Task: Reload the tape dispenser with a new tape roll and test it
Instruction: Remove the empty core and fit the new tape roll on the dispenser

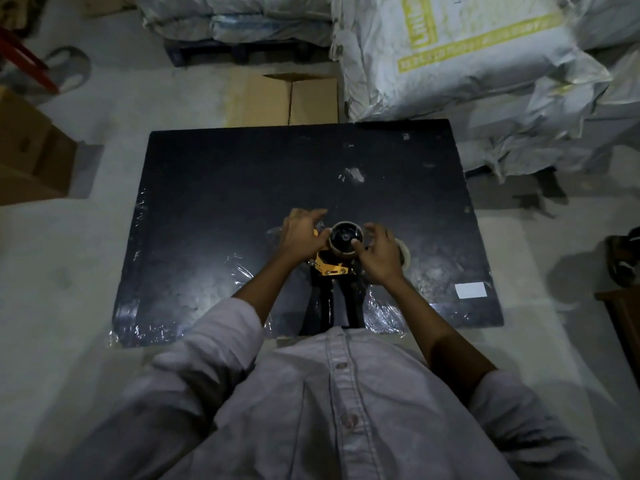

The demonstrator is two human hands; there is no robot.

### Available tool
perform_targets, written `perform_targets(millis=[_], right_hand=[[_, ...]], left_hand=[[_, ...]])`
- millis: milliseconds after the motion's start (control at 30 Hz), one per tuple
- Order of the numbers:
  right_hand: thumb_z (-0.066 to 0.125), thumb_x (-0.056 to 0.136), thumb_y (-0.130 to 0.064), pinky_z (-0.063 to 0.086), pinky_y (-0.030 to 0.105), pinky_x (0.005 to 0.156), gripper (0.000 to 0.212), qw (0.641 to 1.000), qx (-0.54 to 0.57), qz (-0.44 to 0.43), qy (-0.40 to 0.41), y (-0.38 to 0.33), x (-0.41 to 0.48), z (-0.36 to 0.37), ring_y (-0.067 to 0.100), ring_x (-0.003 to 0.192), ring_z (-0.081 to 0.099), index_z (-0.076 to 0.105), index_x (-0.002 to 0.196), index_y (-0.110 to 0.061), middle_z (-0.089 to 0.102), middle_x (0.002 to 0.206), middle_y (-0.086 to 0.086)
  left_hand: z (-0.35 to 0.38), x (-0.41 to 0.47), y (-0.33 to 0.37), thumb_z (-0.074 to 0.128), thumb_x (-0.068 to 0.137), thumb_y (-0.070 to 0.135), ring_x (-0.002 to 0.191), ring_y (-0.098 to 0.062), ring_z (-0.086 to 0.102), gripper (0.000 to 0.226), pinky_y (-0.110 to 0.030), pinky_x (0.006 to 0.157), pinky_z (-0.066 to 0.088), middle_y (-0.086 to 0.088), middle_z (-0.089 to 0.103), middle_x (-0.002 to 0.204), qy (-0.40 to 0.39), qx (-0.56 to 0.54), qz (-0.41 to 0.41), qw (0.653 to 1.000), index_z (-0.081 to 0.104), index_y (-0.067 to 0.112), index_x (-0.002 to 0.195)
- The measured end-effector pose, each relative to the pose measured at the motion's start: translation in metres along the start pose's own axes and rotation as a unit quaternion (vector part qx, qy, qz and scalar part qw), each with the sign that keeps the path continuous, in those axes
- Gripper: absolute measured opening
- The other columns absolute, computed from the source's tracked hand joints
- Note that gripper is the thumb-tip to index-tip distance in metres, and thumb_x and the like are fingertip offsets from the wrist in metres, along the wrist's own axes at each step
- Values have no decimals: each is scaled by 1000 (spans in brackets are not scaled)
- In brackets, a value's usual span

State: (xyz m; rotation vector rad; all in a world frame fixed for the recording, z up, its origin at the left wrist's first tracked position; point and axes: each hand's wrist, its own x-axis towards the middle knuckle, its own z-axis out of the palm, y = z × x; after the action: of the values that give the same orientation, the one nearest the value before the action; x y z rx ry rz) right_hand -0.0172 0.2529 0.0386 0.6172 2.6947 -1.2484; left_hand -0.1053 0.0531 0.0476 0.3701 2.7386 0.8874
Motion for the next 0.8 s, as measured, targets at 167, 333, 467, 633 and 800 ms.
perform_targets(millis=[167, 333, 467, 633, 800], right_hand=[[67, 102, -52, 42, 57, 118, 52, 994, -112, 6, 5, 15, 36, -9, 36, 143, 54, 68, 146, -24, 66, 148, 8], [40, 94, -85, 31, 72, 124, 78, 975, -201, 17, -96, 56, 84, 7, 39, 146, 56, 76, 142, -35, 77, 142, 2], [23, 86, -92, 36, 74, 124, 93, 970, -171, 6, -172, 81, 114, 29, 42, 138, 66, 75, 141, -38, 81, 135, 8], [45, 114, -55, 48, 53, 120, 54, 968, -127, -20, -215, 19, 80, 4, 40, 141, 66, 64, 156, -28, 74, 149, 13], [67, 106, -59, 58, 41, 109, 54, 967, -30, -43, -248, 22, 80, 7, 28, 129, 75, 72, 149, -27, 81, 137, 2]], left_hand=[[18, 41, 1, 60, 106, 44, 161, -37, 36, 68, -56, 129, 23, -14, 60, 160, -136, 72, -12, 988, 44, 17, 167], [31, 52, 1, 57, 104, 42, 141, -34, 61, 53, -55, 128, 33, -9, 73, 144, -199, 24, -37, 979, 61, 26, 154], [41, 48, -8, 60, 103, 38, 133, -35, 62, 41, -55, 124, 33, -10, 73, 135, -189, 12, -77, 979, 59, 25, 142], [53, 38, -25, 58, 91, 40, 123, -38, 63, 28, -63, 118, 40, -6, 72, 116, -192, -61, -131, 971, 41, 45, 112], [75, 30, -44, 44, 76, 65, 128, -36, 65, 62, -64, 115, 45, -5, 75, 121, -141, -80, -164, 973, 64, 33, 125]])
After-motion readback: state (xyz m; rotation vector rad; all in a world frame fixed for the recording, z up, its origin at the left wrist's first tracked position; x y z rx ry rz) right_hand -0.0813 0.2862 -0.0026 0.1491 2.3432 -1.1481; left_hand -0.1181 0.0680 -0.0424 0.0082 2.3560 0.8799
